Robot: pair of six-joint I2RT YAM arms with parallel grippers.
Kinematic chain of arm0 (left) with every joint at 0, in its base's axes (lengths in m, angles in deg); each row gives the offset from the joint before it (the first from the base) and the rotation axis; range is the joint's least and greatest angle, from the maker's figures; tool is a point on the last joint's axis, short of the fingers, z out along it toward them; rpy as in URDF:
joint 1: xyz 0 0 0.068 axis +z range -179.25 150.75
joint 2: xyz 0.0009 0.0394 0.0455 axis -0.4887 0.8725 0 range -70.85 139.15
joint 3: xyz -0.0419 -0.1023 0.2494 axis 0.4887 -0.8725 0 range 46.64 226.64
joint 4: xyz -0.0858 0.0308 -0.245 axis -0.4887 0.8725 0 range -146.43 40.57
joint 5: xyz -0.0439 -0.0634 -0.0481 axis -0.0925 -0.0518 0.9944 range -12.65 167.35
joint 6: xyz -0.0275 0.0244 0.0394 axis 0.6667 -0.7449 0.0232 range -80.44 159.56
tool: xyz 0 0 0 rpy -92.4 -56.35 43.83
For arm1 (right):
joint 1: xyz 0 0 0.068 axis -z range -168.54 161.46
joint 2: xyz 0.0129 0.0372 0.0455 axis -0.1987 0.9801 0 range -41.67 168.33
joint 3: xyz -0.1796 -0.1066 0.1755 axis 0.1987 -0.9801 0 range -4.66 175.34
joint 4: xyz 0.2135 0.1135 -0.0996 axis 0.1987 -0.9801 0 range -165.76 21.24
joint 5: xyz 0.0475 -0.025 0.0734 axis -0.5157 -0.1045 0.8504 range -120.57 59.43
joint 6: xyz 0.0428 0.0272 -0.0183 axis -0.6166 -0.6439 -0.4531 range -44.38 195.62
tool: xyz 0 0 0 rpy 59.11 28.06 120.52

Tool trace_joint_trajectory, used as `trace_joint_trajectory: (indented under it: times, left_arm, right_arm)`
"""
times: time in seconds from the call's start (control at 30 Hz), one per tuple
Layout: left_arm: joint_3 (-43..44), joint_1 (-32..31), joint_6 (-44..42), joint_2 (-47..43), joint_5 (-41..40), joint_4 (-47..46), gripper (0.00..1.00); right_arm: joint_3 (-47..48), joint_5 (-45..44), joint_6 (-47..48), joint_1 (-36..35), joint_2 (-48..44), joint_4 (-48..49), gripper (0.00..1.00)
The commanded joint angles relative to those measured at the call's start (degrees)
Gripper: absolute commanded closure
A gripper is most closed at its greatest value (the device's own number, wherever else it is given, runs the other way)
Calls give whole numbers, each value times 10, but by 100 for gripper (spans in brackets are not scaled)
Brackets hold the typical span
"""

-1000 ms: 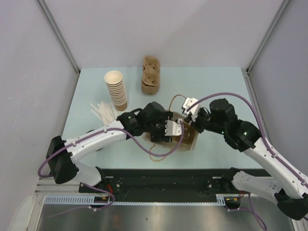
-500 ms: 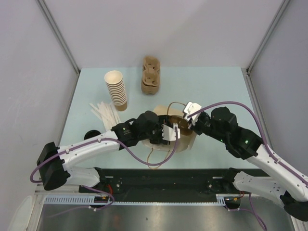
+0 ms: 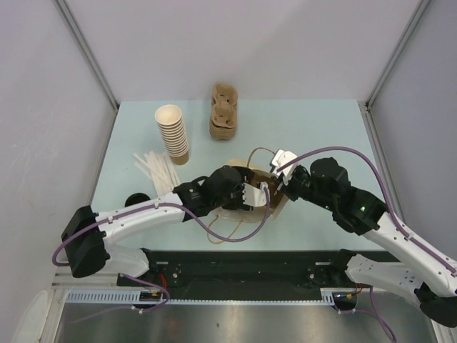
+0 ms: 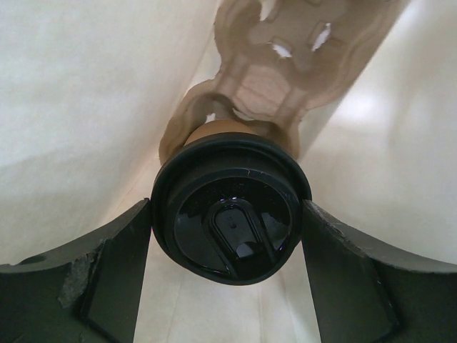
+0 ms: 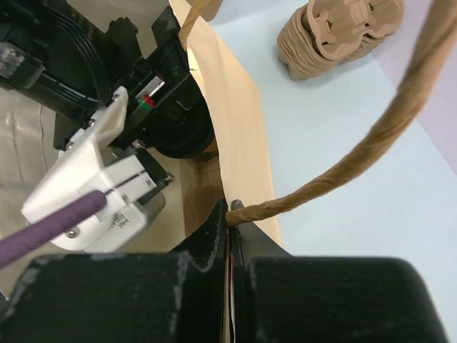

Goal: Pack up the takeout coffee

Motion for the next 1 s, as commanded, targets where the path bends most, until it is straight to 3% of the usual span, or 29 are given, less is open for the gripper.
trace_joint_trajectory:
  times: [0.0, 0.2, 0.6, 0.97]
  left_arm:
    - [21, 1, 0, 13, -35, -4, 72]
    - [17, 3, -4, 16, -19, -31, 73]
    - [46, 41, 10, 60, 42, 2, 74]
    - [170, 91, 9, 161, 136, 138, 76]
  right_arm:
    - [4, 14, -12, 1, -3, 21, 100]
    - [4, 50, -14, 22, 2, 23, 100]
    - [4, 122, -12, 82, 12, 28, 100]
    - [5, 279, -30, 194, 55, 47, 100]
